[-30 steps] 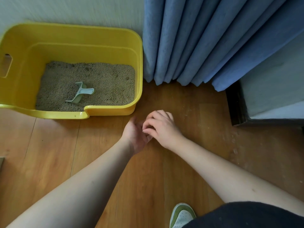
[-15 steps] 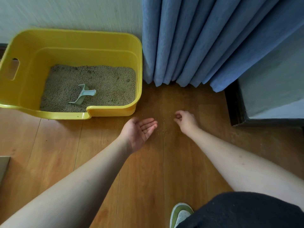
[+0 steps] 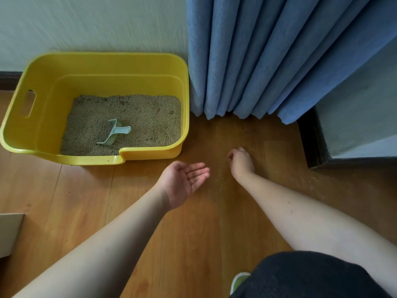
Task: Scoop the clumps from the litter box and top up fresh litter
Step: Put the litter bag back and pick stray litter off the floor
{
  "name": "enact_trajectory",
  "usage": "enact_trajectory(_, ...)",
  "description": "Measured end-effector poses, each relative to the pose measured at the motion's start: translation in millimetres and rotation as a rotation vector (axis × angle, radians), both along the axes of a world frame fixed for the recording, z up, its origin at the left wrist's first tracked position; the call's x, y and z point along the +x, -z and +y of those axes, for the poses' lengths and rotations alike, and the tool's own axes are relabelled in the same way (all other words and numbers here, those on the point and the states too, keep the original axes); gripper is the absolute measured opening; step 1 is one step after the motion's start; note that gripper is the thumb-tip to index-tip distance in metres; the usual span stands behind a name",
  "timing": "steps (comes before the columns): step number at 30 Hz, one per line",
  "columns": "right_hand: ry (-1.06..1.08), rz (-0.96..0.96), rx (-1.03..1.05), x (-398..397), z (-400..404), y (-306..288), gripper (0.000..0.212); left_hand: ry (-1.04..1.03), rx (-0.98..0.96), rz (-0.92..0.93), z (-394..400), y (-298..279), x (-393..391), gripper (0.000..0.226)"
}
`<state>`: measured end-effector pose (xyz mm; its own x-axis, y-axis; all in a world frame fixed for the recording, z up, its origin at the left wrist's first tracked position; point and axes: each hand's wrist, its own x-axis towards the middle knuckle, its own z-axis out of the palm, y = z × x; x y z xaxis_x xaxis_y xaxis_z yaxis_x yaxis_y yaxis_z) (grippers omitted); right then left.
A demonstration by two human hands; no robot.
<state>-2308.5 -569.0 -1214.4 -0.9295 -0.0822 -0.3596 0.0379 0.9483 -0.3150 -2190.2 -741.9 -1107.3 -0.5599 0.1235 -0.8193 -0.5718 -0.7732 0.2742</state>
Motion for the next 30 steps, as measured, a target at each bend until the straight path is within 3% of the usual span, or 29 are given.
enact_trajectory(3, 0.039, -0.027, -0.04, 1.1, -5.2, -8.6, 0.023, -0.027, -0.01, 0.005, 1.4, 1.2, -2.2, 0.049)
enact_trajectory(6, 0.003, 0.043, -0.191, 12.2, -14.6, -35.2, 0.011, -0.056, -0.047, -0.011, 0.7, 7.3, -2.8, 0.049)
enact_trajectory(10, -0.337, 0.149, -0.481, 45.0, -36.2, -84.2, 0.009, -0.04, -0.08, -0.041, 1.2, 18.0, -5.0, 0.049)
enact_trajectory(14, -0.577, 0.159, -0.378, 63.8, -45.1, -97.3, 0.01, -0.104, -0.053, -0.014, 5.6, 19.1, -9.2, 0.042)
enact_trajectory(16, -0.574, 0.187, -0.382, 61.0, -40.9, -98.2, 0.013, -0.135, -0.049, -0.007, 5.3, 18.3, -11.2, 0.041)
enact_trajectory(19, -0.353, 0.239, -0.474, 43.9, -30.6, -91.7, 0.015, -0.134, -0.072, -0.007, 2.6, 16.5, -12.1, 0.048)
enact_trajectory(22, -0.18, 0.141, -0.342, 26.0, -24.1, -66.3, 0.019, -0.126, -0.082, -0.012, -2.5, 14.6, -7.4, 0.05)
enact_trajectory(26, -0.289, -0.035, -0.044, 22.6, -23.3, -30.6, 0.037, -0.135, -0.04, 0.017, -9.7, 9.4, 0.4, 0.051)
enact_trajectory(30, -0.358, -0.026, 0.059, 15.0, -26.9, -18.4, 0.039, -0.152, -0.011, 0.053, -14.1, 7.1, 5.1, 0.052)
